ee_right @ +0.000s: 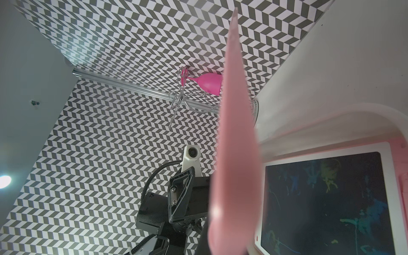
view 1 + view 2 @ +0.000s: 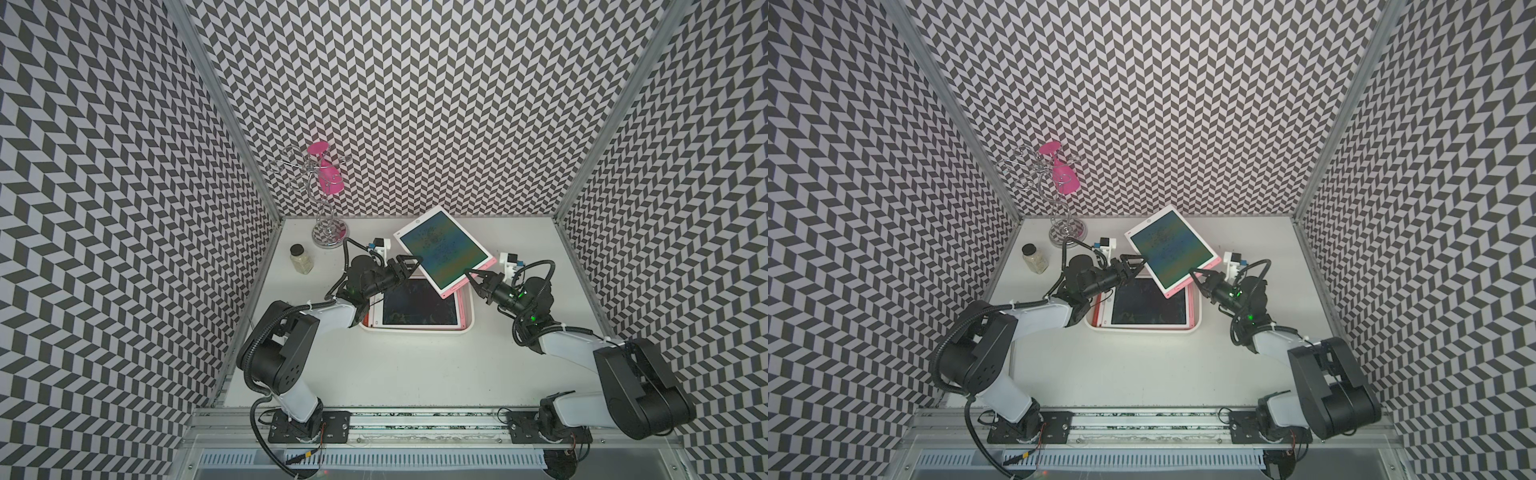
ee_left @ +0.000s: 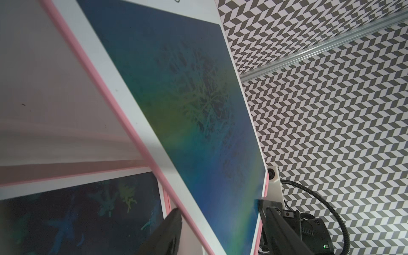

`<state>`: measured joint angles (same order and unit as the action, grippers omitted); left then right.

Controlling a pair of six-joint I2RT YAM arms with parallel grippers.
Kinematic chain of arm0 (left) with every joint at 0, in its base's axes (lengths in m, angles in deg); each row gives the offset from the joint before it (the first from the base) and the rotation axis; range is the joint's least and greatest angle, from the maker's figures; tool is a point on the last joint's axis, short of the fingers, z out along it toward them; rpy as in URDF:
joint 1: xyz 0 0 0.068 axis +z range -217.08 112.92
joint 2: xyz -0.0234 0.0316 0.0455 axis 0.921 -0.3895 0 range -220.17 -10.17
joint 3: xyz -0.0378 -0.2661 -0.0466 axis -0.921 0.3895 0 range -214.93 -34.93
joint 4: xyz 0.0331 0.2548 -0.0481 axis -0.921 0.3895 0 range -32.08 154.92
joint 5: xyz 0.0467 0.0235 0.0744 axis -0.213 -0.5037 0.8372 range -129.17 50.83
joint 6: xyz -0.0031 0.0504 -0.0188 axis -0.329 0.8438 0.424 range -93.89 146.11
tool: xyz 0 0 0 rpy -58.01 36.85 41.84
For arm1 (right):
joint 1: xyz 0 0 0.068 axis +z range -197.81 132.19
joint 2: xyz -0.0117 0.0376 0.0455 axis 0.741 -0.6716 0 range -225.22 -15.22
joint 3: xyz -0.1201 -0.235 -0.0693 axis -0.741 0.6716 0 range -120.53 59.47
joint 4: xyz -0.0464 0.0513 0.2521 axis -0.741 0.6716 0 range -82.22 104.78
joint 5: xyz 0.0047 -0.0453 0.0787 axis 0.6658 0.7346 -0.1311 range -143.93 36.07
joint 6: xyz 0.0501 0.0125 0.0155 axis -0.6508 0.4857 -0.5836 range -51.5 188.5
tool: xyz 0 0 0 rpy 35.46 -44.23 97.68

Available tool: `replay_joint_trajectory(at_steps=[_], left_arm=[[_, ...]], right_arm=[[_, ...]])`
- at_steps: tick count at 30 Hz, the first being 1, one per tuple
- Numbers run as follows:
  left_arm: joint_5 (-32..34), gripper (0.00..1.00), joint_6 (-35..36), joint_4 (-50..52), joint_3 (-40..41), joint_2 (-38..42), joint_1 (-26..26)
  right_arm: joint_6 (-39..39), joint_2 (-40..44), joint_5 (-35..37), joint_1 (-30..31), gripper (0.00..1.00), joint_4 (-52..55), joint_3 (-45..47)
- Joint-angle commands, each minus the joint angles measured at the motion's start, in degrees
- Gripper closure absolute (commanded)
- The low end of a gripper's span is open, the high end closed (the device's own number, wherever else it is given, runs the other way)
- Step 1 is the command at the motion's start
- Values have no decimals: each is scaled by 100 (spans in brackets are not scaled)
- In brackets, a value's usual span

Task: Take out the writing tablet from the storage box
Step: Place the writing tablet at the center of the board.

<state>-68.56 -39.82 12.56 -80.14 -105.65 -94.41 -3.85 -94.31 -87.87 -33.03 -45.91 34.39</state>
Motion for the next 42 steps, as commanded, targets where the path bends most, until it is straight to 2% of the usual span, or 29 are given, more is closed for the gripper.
replay_joint_trajectory(at_steps=[1,10,17,22,27,30,34,38,42], left_arm=[[-5,40,-92,-333,-216,-193,-80],[-24,44,-194,-617,-262,-357,-186],[-31,67,-279,-778,-325,-440,-252],[-108,76,-247,-768,-549,-583,-290],[-335,90,-64,-533,-794,-712,-263],[-469,95,-43,-535,-825,-796,-212],[-665,99,14,-491,-903,-913,-132],[-833,100,28,-458,-1017,-1034,-71],[-1046,100,137,-220,-1301,-1140,-14]], right_arm=[[-184,-17,-26,78,100,-883,37],[-388,-221,14,147,100,-1267,134],[-384,-244,22,165,100,-1235,153],[-396,-336,-39,174,98,-1329,194],[-185,-239,-123,100,77,-1030,208],[13,-87,-149,36,63,-783,223],[453,224,-149,-135,54,-127,214],[913,575,-123,-353,45,605,220],[1836,871,-51,-650,40,2236,-67]])
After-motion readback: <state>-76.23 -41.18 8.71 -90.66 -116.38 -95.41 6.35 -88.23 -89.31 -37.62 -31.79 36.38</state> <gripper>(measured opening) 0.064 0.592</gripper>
